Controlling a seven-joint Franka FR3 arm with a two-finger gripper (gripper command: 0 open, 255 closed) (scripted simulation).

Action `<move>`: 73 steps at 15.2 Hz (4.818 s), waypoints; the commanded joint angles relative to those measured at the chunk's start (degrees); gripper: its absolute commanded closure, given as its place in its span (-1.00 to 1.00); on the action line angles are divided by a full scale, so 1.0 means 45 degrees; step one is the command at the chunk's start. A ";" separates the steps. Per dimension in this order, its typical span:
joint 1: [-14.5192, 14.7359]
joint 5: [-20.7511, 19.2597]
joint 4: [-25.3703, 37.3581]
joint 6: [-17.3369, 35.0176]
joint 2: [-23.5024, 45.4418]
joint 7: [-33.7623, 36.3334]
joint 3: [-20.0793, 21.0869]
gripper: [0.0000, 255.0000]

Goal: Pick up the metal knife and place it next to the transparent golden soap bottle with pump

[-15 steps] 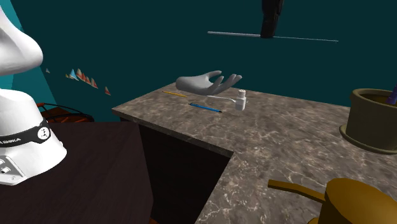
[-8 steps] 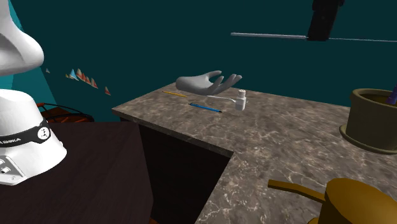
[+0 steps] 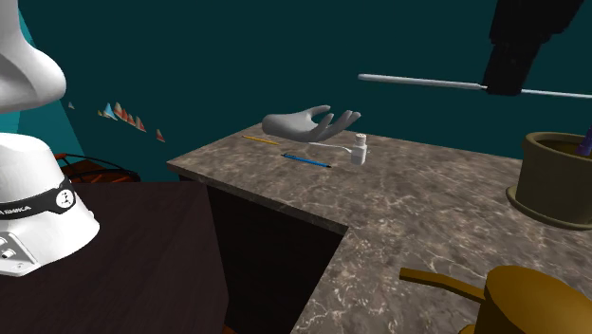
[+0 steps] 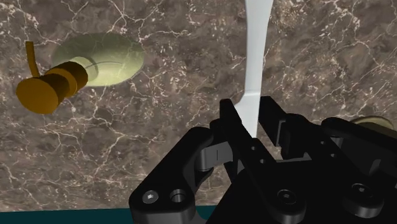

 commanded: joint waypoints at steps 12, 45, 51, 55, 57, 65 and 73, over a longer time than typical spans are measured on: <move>-0.0322 0.0079 -0.3992 0.2985 -0.0999 0.0114 0.0043 1.00; -0.0404 -0.0178 -0.7436 0.7786 0.0376 0.0375 -0.0118 1.00; -0.0376 -0.0252 -0.7583 0.8474 0.0919 0.0424 -0.0174 1.00; -0.0356 -0.0296 -0.7608 0.8851 0.1273 0.0452 -0.0210 1.00; -0.0356 -0.0296 -0.7605 0.8850 0.1275 0.0452 -0.0210 1.00; -0.0355 -0.0295 -0.7606 0.8849 0.1274 0.0452 -0.0210 -1.00; -0.0389 -0.0181 -0.7395 0.7774 0.0406 0.0388 -0.0118 -1.00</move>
